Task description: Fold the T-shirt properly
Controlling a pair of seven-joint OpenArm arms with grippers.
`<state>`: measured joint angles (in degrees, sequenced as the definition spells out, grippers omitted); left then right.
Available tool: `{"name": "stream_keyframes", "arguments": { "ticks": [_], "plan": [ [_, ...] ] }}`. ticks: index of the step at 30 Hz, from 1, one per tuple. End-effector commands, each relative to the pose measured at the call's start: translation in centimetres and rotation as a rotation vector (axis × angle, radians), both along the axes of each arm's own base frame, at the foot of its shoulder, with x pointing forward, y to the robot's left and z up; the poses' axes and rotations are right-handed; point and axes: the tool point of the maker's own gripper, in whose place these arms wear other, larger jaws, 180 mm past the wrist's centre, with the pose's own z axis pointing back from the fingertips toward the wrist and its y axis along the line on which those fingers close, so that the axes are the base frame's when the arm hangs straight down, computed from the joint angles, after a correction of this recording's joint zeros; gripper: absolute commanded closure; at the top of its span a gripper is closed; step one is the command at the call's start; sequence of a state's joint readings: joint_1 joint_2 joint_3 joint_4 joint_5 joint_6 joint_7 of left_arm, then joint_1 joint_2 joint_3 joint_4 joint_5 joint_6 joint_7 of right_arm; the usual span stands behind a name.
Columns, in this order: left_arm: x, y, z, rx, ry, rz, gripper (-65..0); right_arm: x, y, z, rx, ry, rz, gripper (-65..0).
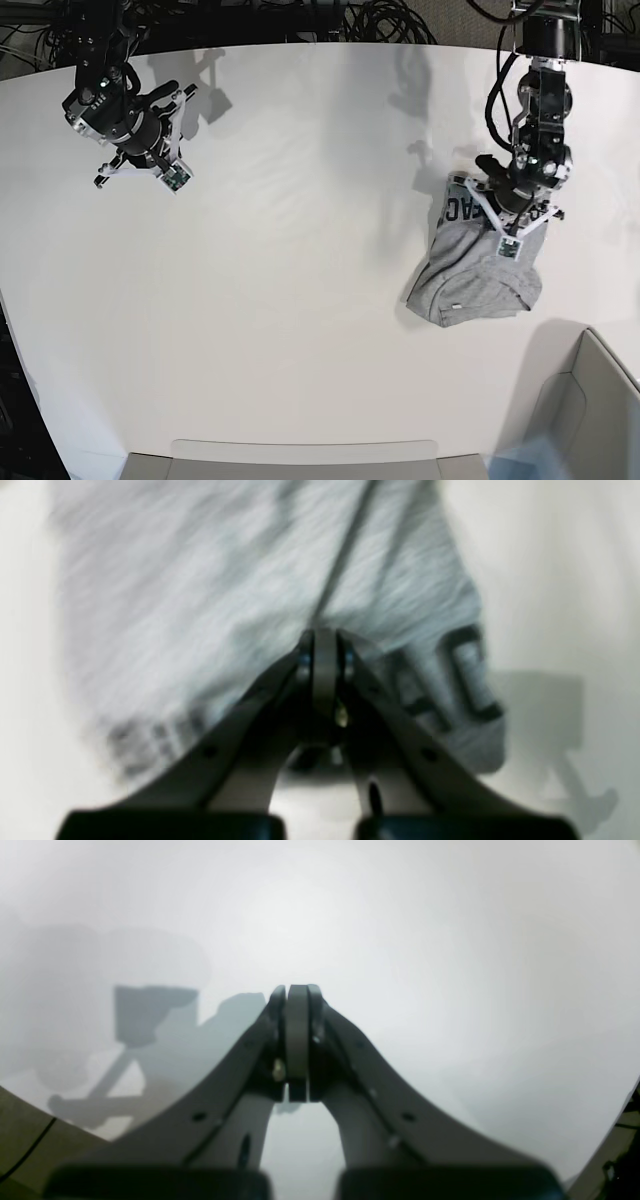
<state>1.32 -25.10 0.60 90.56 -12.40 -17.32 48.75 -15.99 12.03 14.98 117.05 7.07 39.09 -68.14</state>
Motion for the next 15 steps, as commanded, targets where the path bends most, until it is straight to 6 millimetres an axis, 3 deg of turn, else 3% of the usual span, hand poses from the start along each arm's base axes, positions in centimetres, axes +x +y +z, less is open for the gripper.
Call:
{"name": "stream_keyframes", "arguments": {
  "ticks": [1,4,8,12,15],
  "plan": [
    [1.6,1.0,3.7,0.024,-0.119,0.007,0.0,0.6,0.0,0.9,-0.005,-0.037,0.021,0.0],
    [1.8,0.9,7.7,0.017,-0.239,0.030,0.0,1.0,0.6,1.4,0.026,-0.072,0.034,0.0],
    [-0.3,-0.4,9.8,-0.027,-0.314,0.063,0.0,-0.3,1.3,0.8,0.069,-0.071,0.053,0.0],
    [-4.1,-1.7,8.8,-0.060,-0.279,0.088,0.0,-3.4,0.7,-0.8,0.059,0.004,0.074,0.0],
    [-8.1,-1.1,5.8,-0.061,-0.171,0.127,0.0,-6.8,0.2,-2.3,0.042,0.099,0.081,0.0]
  ]
}}
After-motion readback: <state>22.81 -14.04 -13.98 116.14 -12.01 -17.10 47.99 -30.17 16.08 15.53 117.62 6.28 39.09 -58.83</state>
